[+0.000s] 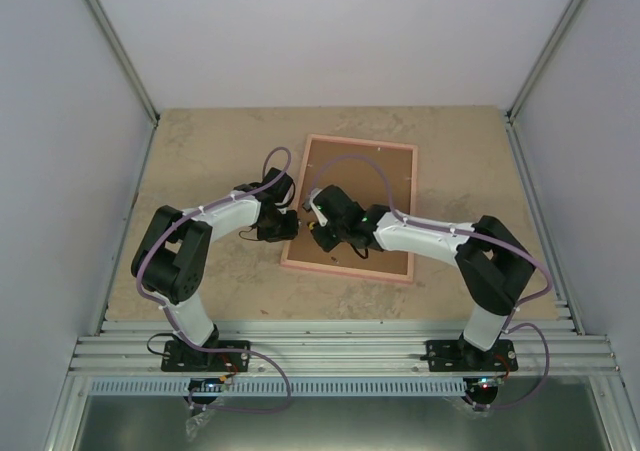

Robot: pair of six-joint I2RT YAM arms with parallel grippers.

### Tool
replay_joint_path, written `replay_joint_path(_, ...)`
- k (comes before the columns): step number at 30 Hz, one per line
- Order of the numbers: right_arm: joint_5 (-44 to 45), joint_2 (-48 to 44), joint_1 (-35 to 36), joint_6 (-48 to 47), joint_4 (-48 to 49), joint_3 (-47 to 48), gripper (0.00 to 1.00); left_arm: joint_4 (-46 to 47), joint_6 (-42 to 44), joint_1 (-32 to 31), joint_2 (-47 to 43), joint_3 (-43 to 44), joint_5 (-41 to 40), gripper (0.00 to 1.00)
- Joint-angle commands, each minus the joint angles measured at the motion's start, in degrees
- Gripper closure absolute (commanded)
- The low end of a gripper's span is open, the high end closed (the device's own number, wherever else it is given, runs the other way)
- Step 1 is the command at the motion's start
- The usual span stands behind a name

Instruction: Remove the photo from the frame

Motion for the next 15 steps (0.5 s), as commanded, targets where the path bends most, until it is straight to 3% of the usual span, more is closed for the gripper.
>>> replay_joint_path(1, 1.84, 2.38, 0.22, 0.41, -8.43, 2.4, 1.0, -3.68, -3.59, 0.28, 0.14, -1.43, -1.94, 0.95)
replay_joint_path(7, 2.91, 3.88, 0.18, 0.86, -12.08, 4.55, 1.0, -3.66, -3.69, 0.31, 0.15, -1.47, -2.08, 0.95)
replay_joint_path(15, -0.6, -1.65, 0.18, 2.79, -4.95, 1.36, 1.0, -2.84, -5.24, 0.37, -0.97, -1.92, 0.03, 0.96)
